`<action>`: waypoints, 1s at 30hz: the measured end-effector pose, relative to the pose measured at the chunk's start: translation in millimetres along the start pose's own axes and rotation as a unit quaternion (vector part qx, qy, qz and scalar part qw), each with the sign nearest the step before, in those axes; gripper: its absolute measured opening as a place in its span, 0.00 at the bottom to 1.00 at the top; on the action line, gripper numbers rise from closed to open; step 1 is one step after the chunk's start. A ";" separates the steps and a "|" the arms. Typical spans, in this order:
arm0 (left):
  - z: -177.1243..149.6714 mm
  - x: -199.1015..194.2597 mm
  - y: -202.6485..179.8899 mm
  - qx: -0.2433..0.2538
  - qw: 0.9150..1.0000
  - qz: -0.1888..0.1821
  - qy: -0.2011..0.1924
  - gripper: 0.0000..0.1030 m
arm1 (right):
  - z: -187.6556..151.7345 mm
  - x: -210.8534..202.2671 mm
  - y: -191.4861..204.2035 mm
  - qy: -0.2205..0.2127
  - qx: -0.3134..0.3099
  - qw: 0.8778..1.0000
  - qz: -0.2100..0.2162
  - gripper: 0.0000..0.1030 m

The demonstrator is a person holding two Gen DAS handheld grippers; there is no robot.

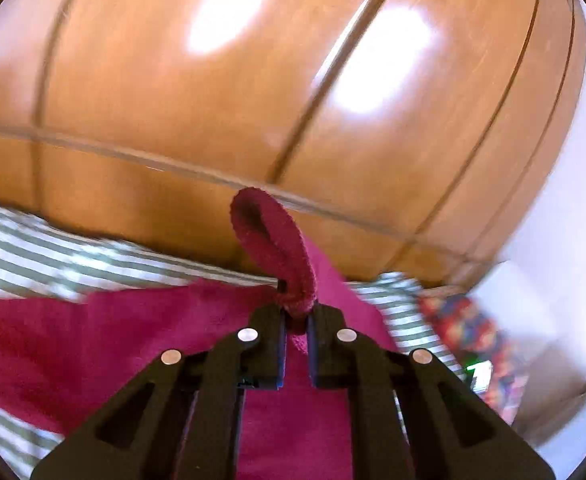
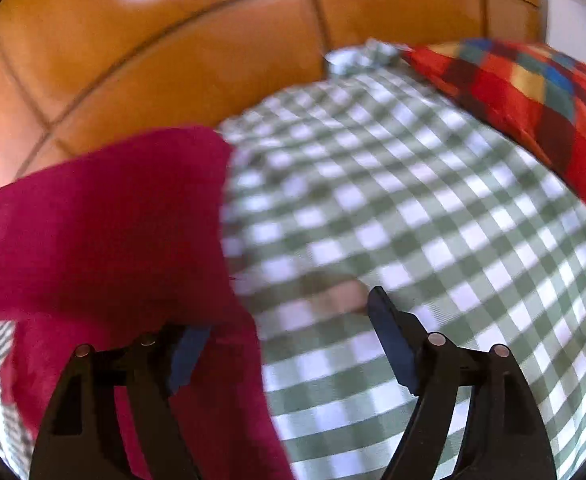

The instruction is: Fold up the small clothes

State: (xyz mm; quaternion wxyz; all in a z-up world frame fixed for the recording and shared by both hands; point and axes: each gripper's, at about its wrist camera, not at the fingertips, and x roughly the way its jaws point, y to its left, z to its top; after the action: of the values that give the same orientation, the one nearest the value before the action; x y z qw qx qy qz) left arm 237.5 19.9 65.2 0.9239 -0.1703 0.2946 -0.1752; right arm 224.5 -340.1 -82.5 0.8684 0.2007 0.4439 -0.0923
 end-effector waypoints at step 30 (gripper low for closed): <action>-90.7 71.4 87.0 -0.037 0.977 0.162 0.134 0.25 | -31.7 17.3 110.9 -0.026 -0.221 0.975 -0.006 0.69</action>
State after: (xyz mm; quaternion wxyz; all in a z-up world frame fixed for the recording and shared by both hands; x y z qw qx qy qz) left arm 256.8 47.1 -75.5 0.8850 -0.1296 0.4460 -0.0333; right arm 249.0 -226.1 -83.6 0.9018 -0.0011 0.4321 -0.0024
